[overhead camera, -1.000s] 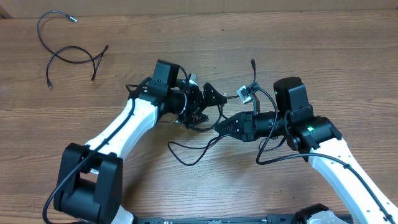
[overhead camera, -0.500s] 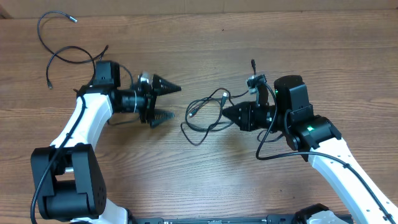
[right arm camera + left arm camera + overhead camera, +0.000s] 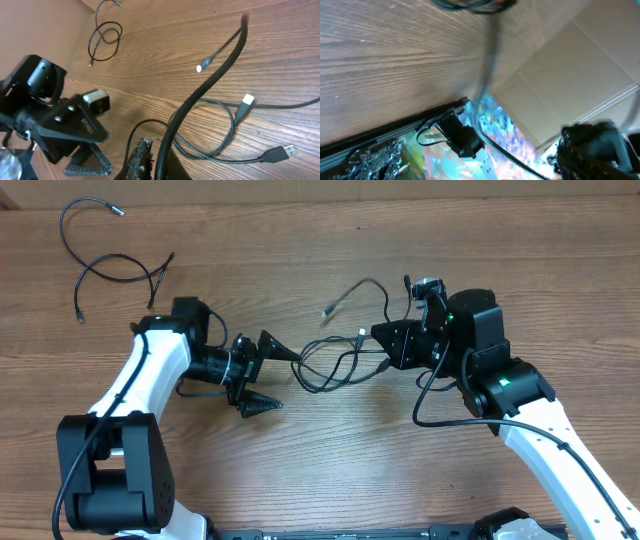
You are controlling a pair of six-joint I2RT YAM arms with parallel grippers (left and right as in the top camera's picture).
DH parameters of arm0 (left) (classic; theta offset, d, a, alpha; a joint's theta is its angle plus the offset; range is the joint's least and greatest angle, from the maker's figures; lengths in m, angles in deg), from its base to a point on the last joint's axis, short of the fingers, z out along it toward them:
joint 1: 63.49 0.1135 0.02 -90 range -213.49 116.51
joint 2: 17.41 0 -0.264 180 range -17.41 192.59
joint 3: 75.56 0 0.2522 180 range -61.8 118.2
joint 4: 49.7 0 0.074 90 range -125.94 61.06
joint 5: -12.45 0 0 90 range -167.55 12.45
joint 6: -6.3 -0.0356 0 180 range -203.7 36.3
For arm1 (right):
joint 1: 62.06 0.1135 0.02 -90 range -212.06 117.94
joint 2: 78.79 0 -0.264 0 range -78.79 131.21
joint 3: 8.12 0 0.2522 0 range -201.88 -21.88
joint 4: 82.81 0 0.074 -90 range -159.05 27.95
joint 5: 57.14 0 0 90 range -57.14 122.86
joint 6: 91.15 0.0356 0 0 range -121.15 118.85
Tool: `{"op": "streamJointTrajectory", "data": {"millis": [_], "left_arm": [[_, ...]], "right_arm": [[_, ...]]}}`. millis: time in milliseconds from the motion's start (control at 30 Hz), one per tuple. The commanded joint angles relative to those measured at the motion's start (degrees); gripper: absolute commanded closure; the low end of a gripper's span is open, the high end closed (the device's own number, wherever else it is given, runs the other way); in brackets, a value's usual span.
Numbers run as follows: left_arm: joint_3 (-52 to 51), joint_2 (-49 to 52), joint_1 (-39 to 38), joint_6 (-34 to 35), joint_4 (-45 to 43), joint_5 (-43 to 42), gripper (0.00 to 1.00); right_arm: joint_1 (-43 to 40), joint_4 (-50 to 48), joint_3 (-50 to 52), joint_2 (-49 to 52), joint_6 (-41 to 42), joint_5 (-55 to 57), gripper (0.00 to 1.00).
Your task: Untangle cables
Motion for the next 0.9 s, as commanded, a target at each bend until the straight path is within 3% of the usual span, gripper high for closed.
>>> {"op": "streamJointTrajectory", "data": {"millis": [0, 133, 400, 867], "left_arm": [[0.48, -0.46, -2.32, 10.8, -0.24, 5.92, 0.01], [0.48, -0.46, -5.49, 20.94, -5.81, 8.37, 0.01], [0.48, -0.46, -8.41, 37.11, -28.33, 8.2, 0.0], [0.48, -0.46, -11.28, 44.87, -41.24, 8.46, 0.0]], "right_arm": [[-0.22, -0.31, -1.81, 0.04, 0.81, -3.65, 0.96], [-0.22, -0.02, -1.81, 0.04, 4.11, -6.88, 0.96], [-0.17, 4.2, -1.79, 0.04, 17.0, -9.75, 0.96], [4.09, 3.61, -1.75, 0.04, 20.96, -14.99, 0.96]]}}
